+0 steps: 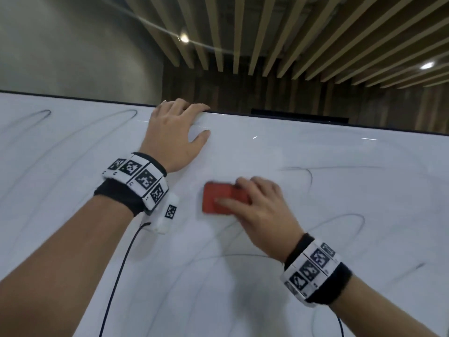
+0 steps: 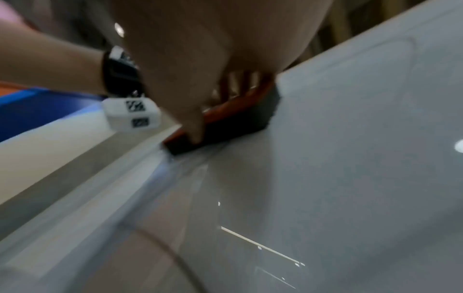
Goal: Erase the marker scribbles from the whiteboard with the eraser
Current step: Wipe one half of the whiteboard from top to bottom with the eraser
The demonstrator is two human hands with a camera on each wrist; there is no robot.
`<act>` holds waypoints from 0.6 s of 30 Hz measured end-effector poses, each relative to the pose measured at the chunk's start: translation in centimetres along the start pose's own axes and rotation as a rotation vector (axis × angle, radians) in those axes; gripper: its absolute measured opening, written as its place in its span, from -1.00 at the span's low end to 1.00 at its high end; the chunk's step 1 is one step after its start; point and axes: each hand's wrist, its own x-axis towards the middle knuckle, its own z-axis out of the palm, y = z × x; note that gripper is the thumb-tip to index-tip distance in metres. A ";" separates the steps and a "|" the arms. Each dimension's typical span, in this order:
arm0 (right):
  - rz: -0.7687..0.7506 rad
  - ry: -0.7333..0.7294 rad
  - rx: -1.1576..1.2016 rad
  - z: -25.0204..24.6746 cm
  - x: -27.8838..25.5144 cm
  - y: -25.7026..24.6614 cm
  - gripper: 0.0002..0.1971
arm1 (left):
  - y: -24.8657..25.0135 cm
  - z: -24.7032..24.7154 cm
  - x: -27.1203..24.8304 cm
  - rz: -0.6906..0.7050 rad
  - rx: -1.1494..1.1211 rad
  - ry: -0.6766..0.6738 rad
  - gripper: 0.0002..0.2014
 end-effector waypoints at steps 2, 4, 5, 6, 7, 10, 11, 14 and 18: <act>-0.179 -0.144 -0.002 -0.9 -0.7 1.4 -0.62 | 0.0 0.1 0.0 0.002 0.003 0.005 -0.49; -0.017 -0.009 0.015 -2.9 0.4 5.2 -0.59 | 0.0 0.3 0.0 0.008 0.008 0.018 -0.49; 0.151 0.093 0.019 -4.1 0.9 7.3 -0.54 | 0.0 0.3 0.0 0.012 0.008 0.027 -0.49; 0.339 0.208 0.036 -5.2 1.2 9.2 -0.50 | 0.0 0.4 -0.1 0.016 0.008 0.040 -0.49; 0.510 0.306 0.048 -5.8 1.3 10.2 -0.47 | 0.0 0.5 -0.1 0.020 0.010 0.051 -0.49; 0.520 0.313 -0.016 -3.6 -0.5 7.0 -0.49 | 0.1 0.6 -0.2 0.018 0.027 0.047 -0.49; 0.329 0.214 -0.035 -2.3 -1.9 4.8 -0.53 | 0.2 0.6 -0.2 0.017 0.029 0.041 -0.49; -0.165 -0.109 -0.098 -1.0 -4.8 2.2 -0.58 | 0.3 0.5 -0.2 0.007 0.025 0.033 -0.48; 0.292 0.193 -0.016 -4.4 -1.9 8.2 -0.51 | 0.5 0.3 -0.2 0.001 0.024 0.027 -0.47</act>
